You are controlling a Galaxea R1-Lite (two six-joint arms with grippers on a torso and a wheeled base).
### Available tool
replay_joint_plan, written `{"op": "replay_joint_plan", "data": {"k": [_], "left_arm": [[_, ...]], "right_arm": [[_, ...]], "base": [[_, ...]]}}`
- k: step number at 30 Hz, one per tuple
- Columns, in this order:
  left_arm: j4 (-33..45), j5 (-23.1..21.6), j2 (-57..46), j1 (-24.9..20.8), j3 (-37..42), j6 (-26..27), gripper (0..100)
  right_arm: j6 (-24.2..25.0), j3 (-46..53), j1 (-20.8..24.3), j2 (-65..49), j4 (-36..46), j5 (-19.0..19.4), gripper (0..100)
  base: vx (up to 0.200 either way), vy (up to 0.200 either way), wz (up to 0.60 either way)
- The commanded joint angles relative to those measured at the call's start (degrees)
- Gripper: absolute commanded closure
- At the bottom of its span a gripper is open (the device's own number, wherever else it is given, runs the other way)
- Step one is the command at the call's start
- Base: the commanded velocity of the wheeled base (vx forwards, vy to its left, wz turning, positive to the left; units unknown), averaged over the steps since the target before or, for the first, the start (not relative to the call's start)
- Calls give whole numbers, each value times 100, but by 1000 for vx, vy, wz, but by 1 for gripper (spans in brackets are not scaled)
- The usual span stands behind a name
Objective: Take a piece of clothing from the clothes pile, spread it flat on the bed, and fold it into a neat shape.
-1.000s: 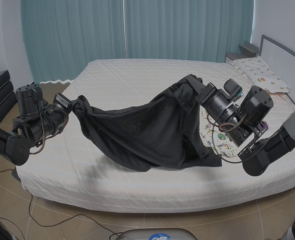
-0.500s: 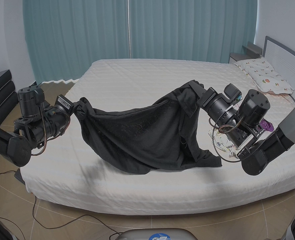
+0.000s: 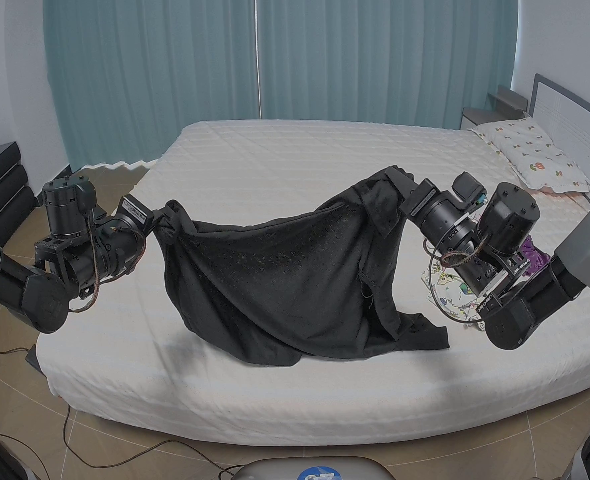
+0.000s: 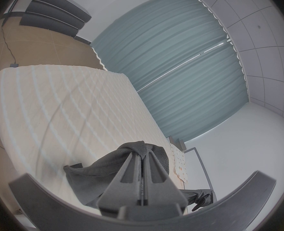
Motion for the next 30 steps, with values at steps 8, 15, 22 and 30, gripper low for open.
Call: {"op": "replay_joint_plan", "data": {"k": [8, 15, 22, 30], "left_arm": [[64, 56, -236, -62, 26, 488, 100], [380, 30, -772, -238, 457, 506, 100], [995, 30, -1167, -361, 492, 506, 100], [1365, 47, -1651, -545, 826, 567, 100]], "right_arm": [[-46, 571, -2, -744, 21, 56, 100], [-46, 1564, 25, -1333, -85, 188, 100], [-46, 2153, 112, -1913, -85, 250, 100], [-46, 2689, 165, -2484, -85, 276, 100]], "base": [[125, 0, 0], [0, 0, 0], [0, 0, 0], [-175, 0, 0]]}}
